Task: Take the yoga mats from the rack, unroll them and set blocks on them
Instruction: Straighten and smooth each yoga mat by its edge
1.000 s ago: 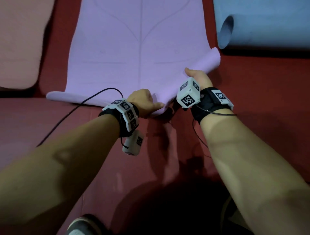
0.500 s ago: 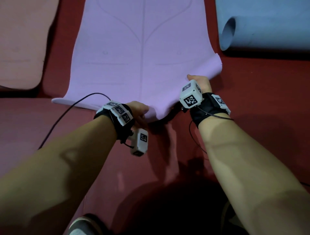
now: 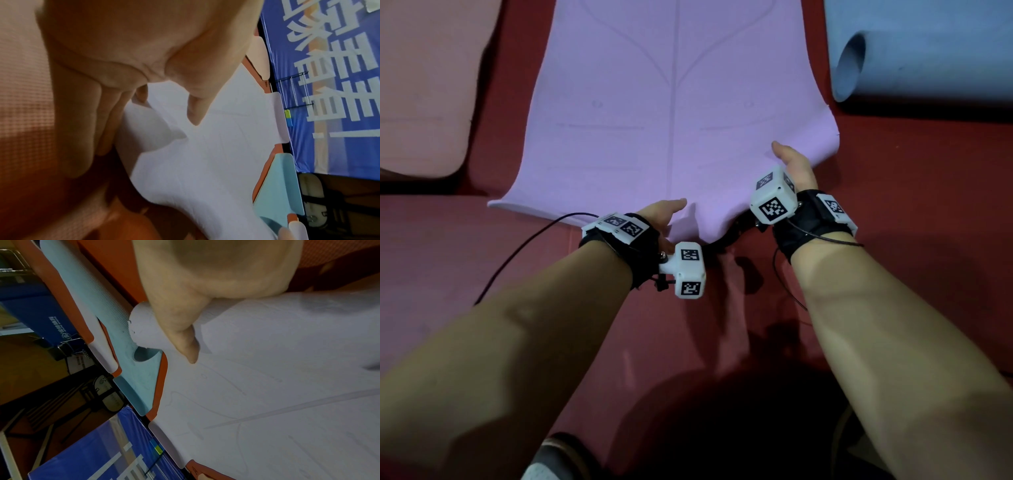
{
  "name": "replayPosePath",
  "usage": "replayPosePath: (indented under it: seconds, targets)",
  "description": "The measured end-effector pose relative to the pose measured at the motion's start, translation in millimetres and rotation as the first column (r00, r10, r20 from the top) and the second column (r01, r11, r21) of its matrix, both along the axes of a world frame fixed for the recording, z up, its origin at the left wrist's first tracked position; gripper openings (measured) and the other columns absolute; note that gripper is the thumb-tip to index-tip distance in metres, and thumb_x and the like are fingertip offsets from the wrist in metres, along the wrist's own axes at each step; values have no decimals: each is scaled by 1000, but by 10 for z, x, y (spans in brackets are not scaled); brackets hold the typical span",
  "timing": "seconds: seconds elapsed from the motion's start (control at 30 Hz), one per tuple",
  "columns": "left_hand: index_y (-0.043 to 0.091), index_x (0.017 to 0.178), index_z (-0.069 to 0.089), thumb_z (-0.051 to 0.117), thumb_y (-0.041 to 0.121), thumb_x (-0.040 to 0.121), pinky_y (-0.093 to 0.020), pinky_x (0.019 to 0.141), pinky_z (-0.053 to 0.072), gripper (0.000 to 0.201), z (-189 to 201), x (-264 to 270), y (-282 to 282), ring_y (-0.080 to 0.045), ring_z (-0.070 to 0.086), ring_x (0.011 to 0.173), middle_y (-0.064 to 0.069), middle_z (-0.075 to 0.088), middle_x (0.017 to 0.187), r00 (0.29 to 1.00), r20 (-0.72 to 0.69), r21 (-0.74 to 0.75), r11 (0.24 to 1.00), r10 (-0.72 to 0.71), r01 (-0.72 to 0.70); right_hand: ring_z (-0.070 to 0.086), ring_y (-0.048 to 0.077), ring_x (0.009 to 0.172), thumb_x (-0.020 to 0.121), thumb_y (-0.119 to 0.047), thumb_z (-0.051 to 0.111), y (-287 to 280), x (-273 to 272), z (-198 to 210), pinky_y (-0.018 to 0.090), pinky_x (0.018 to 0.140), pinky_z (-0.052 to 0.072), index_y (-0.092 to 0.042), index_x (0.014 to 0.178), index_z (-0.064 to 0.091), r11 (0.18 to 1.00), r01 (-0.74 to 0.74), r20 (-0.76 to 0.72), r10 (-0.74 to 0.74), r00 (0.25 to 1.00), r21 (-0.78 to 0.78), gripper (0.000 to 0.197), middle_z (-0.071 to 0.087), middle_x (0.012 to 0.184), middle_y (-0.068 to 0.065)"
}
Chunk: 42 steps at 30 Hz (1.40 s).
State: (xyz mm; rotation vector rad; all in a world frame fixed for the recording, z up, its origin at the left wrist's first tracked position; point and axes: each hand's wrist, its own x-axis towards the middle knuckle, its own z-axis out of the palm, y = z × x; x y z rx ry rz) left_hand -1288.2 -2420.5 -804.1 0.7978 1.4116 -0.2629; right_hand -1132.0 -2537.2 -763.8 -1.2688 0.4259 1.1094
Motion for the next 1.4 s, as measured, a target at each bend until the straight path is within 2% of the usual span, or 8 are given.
replayPosePath:
  seconds: [0.13, 0.33, 0.47, 0.6, 0.67, 0.97, 1.23, 1.4]
  targets:
    - [3, 86, 52, 57, 33, 99, -44, 100, 45, 34, 5, 50, -6, -28, 57, 73, -12, 56, 80, 992, 74, 3, 995, 100, -101, 62, 27, 66, 88, -44, 62, -59, 101, -48, 32, 62, 56, -7, 99, 59, 1000, -22, -26, 22, 999, 14, 39, 60, 86, 13]
    - [10, 139, 50, 66, 33, 93, -49, 91, 52, 54, 110, 196, -1, -32, 62, 105, -9, 59, 125, 956, 168, -21, 970, 241, -241, 54, 24, 98, 73, -44, 77, -83, 285, -186, 42, 109, 35, -11, 85, 66, 1000, 4, -19, -4, 1000, 11, 36, 56, 106, 9]
    - [6, 116, 60, 54, 32, 101, -48, 98, 47, 31, 168, 287, -56, -33, 62, 111, -12, 66, 104, 933, 218, -43, 958, 286, -284, 50, 20, 107, 54, -43, 89, -26, 503, -457, 46, 110, 34, -23, 94, 56, 1000, 4, -60, -4, 998, -4, 56, 50, 118, 1]
    - [3, 103, 59, 50, 28, 103, -41, 56, 54, 27, 248, 377, -102, -30, 62, 69, -14, 63, 78, 930, 239, -24, 959, 279, -281, 47, 17, 117, 72, -41, 80, -30, 294, -268, 40, 111, 35, -21, 112, 60, 999, 21, -52, -23, 998, -34, 49, 43, 131, -6]
    - [2, 126, 54, 52, 26, 101, -38, 37, 51, 35, 274, 392, -111, -30, 61, 64, -16, 63, 80, 930, 230, -24, 958, 285, -287, 55, 21, 110, 92, -38, 59, 11, 246, -195, 34, 101, 45, -15, 130, 52, 997, 72, -54, -74, 996, -28, 46, 47, 135, 2]
    - [1, 141, 42, 57, 15, 98, -40, 31, 47, 47, 240, 409, -75, -39, 60, 106, -17, 53, 138, 883, 208, -75, 907, 421, -414, 61, 24, 55, 93, -39, 58, -1, 265, -255, 27, 52, 55, -6, 89, 57, 996, 77, -35, -75, 997, 44, 34, 59, 80, 11]
    - [0, 133, 48, 58, 10, 96, -48, 48, 53, 40, 146, 372, 3, -40, 60, 110, -18, 58, 123, 893, 188, -107, 912, 409, -395, 63, 26, 57, 91, -35, 63, -17, 141, -201, 30, 52, 56, -7, 124, 57, 993, 89, 29, -91, 995, 80, 43, 62, 85, 13]
    - [5, 126, 56, 66, 28, 93, -46, 59, 59, 41, 63, 329, -49, -33, 70, 58, -17, 69, 78, 948, 158, -40, 961, 276, -273, 60, 21, 38, 97, -35, 56, -63, 131, -156, 22, 39, 48, -5, 86, 57, 997, 66, 50, -67, 996, 27, 31, 62, 51, 10]
